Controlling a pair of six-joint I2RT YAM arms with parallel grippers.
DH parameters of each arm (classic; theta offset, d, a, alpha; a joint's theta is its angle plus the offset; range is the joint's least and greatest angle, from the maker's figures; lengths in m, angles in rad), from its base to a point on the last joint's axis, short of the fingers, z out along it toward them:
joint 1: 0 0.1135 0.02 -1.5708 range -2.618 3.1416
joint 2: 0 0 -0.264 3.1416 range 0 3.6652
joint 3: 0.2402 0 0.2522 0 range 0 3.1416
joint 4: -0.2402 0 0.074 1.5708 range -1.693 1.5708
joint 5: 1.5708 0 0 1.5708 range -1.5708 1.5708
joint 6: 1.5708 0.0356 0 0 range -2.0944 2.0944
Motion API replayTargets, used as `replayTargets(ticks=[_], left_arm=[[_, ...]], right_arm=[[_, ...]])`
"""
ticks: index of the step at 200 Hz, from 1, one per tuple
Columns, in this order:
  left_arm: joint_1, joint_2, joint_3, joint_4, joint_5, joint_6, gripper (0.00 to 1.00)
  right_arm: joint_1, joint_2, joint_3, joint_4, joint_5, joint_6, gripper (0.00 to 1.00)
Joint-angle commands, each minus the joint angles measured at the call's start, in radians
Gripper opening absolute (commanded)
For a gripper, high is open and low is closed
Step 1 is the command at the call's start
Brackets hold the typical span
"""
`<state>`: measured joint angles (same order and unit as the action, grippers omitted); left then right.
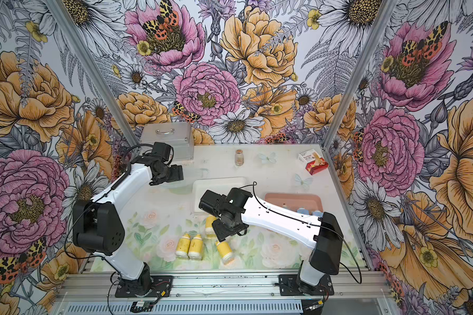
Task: Place the pencil sharpeners by color into the storage box
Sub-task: Pick up the pencil sharpener from the center of the board.
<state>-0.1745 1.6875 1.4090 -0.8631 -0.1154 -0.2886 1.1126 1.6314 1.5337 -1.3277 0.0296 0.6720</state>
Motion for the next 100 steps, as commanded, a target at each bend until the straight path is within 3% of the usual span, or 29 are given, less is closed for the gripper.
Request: replayTargets(ticks=[1,100], left_arm=[[-0.003,-0.053,-0.013,0.027,-0.012,-0.008,0.88],[0.016,-0.058,-0.011,0.029,0.006,-0.012,0.88]], right_arm=[[0.028,0.01,0.011,0.0,-0.013,0.041,0.69],[0.085,0.111,0.02,0.022,-0.086,0.041,0.68]])
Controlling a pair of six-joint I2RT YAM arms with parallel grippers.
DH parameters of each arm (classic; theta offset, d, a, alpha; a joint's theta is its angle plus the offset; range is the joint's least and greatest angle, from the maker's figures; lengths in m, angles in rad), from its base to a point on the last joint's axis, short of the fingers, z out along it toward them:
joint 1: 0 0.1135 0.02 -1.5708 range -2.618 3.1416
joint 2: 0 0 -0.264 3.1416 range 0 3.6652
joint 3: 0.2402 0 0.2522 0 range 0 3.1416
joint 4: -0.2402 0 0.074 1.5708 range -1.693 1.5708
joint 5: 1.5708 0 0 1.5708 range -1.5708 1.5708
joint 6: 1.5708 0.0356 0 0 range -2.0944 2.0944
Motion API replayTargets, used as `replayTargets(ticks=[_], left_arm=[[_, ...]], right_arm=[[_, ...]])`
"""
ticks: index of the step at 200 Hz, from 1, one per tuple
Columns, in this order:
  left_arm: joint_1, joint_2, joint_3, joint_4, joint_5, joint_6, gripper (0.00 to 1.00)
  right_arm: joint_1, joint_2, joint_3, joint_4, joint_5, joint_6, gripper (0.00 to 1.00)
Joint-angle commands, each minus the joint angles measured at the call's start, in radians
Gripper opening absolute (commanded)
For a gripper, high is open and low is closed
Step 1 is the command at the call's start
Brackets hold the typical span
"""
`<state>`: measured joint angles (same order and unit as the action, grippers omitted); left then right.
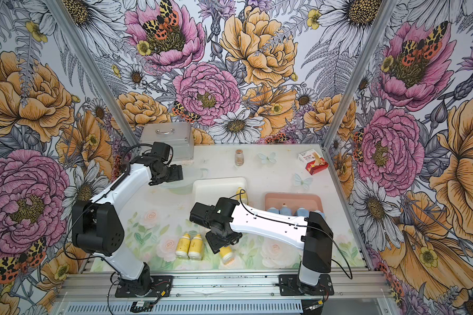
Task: Place the pencil sharpeners by color into the storage box
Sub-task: Pick up the pencil sharpener from the center of the board.
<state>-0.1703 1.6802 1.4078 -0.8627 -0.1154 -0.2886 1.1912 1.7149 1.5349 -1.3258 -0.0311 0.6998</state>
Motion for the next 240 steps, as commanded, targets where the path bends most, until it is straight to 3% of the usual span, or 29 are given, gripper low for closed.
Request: replayTargets(ticks=[1,216,219,240], left_arm=[[0.013,-0.051,-0.009,0.03,0.006,-0.012,0.88],[0.016,-0.044,-0.011,0.033,0.018,-0.012,0.88],[0.016,-0.045,-0.012,0.032,0.018,-0.011,0.88],[0.016,-0.045,-0.013,0.031,0.015,-0.012,0.88]], right_arm=[[0.007,0.027,0.018,0.02,-0.027,0.013,0.68],[-0.038,0.187,-0.108,0.158,-0.06,-0.028,0.71],[-0.039,0.189,-0.109,0.158,-0.071,-0.028,0.66],[-0.04,0.196,-0.116,0.163,-0.075,-0.028,0.6]])
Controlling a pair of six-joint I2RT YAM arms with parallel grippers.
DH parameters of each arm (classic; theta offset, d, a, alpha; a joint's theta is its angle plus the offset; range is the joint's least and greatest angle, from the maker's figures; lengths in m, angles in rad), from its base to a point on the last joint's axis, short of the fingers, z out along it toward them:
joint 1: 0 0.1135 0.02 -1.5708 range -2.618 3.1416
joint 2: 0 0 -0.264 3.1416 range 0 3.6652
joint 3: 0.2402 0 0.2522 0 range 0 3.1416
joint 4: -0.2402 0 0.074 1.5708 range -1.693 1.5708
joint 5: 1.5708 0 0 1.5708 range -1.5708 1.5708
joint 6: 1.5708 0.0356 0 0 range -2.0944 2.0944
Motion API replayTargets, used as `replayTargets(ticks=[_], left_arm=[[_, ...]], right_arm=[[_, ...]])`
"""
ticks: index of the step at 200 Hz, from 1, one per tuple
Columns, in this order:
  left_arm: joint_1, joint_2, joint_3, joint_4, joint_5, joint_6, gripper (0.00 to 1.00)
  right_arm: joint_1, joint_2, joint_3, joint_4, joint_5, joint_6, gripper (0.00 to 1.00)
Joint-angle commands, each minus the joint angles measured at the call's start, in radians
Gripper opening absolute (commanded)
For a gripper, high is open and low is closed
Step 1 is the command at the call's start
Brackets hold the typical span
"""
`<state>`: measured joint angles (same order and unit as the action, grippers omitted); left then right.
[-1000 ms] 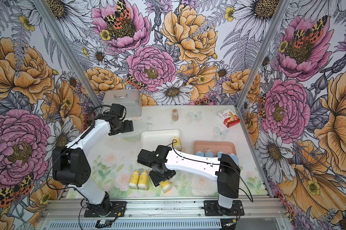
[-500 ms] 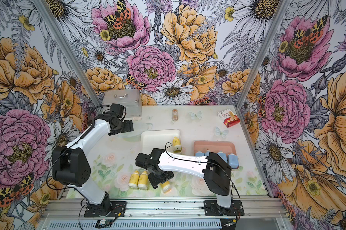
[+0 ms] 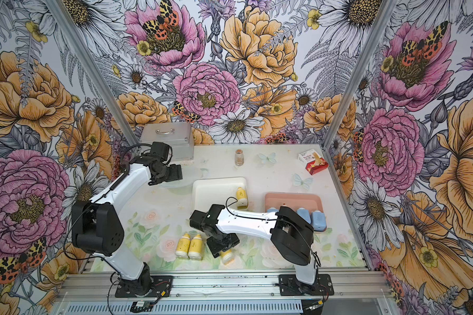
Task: Place the pencil sharpeners by color into the storage box
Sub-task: Pick up the pencil sharpener from the center of the board.
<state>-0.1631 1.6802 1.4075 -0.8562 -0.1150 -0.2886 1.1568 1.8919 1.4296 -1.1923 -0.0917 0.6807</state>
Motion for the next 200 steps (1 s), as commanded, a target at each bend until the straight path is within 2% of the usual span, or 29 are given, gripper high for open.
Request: replayTargets(ticks=[1,27,68,130,200], left_arm=[[0.009,-0.044,-0.013,0.025,0.016,-0.012,0.88],[0.009,-0.043,-0.012,0.025,0.016,-0.011,0.88],[0.008,-0.045,-0.011,0.026,0.019,-0.012,0.88],[0.007,-0.046,-0.011,0.027,0.02,-0.012,0.88],[0.007,-0.042,-0.012,0.027,0.023,-0.012,0.88]], right_arm=[[-0.005,0.019,-0.01,0.03,-0.014,-0.01,0.6],[-0.006,0.003,-0.019,0.033,-0.016,-0.005,0.51],[-0.008,-0.038,-0.041,0.03,-0.03,0.0,0.45],[-0.028,-0.091,-0.071,0.019,-0.036,0.001,0.42],[-0.101,-0.123,-0.039,-0.046,-0.011,-0.042,0.41]])
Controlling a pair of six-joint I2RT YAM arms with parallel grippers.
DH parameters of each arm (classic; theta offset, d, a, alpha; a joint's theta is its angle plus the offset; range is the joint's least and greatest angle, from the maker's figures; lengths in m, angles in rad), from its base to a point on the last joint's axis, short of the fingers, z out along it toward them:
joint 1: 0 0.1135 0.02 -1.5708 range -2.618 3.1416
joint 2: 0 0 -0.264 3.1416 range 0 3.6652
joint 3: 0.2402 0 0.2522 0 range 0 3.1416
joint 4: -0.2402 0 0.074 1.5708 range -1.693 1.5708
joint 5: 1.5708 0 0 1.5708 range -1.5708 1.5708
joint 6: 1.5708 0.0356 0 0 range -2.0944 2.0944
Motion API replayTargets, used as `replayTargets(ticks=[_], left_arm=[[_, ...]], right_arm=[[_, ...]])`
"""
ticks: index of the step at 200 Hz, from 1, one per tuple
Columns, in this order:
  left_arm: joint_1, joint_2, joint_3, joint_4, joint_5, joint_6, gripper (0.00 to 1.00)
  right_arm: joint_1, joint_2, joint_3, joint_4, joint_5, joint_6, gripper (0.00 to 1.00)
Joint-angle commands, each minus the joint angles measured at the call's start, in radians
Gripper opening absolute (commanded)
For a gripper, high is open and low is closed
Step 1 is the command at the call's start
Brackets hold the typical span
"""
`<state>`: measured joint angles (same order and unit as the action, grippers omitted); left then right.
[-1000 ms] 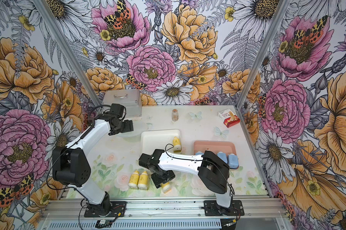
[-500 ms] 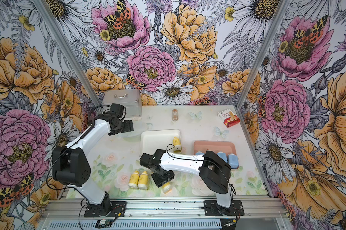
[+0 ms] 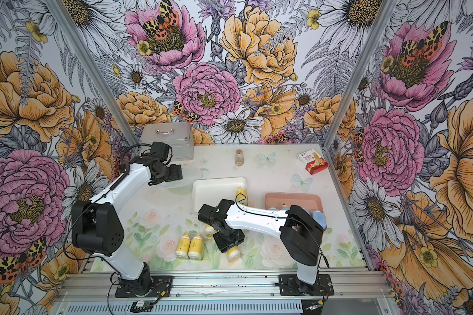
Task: Place the pencil sharpeners by color into the storage box
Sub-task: Pick up the pencil sharpener from the center of the board, then place the pencil sharpener in the storage box.
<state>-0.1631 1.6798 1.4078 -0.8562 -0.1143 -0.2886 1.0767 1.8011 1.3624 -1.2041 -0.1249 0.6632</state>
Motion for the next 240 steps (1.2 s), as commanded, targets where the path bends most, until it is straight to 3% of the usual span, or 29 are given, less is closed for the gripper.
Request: replayTargets(ticks=[1,240], left_arm=[[0.008,-0.042,-0.012,0.027,0.022,-0.012,0.88],[0.002,-0.046,-0.012,0.026,0.034,-0.015,0.88]], right_arm=[[-0.022,-0.031,0.028,-0.035,0.022,-0.025,0.41],[-0.245,0.278,0.643,-0.245,0.116,-0.194,0.4]])
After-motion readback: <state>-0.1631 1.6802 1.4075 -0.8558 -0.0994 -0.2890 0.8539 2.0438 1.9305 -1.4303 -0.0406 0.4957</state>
